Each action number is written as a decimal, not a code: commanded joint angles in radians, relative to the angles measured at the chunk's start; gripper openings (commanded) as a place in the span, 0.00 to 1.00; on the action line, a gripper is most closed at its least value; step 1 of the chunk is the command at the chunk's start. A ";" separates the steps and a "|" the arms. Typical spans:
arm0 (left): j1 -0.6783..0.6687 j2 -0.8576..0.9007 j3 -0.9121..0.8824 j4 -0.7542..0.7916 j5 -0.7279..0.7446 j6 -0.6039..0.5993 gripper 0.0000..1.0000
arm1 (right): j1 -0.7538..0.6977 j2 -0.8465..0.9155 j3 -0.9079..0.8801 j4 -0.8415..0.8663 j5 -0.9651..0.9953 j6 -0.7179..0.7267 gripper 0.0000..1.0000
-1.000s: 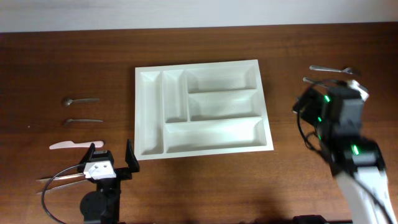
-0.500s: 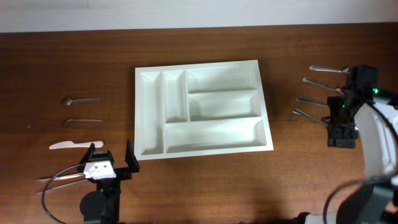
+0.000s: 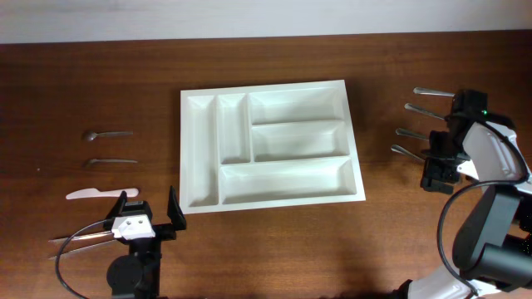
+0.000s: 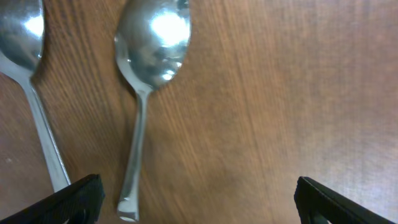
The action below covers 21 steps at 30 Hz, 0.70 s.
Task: Pack container
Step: 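Lower the right gripper and grasp the bottom silver spoon by its handle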
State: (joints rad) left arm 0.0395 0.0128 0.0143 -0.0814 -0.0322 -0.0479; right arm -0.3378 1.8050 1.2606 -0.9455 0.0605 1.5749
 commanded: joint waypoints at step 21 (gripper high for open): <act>-0.005 -0.008 -0.005 -0.001 0.014 0.012 0.99 | -0.057 0.117 0.014 0.066 -0.071 0.053 0.97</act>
State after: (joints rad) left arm 0.0395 0.0128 0.0143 -0.0814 -0.0322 -0.0479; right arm -0.3904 1.9087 1.2606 -0.8711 -0.0177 1.6196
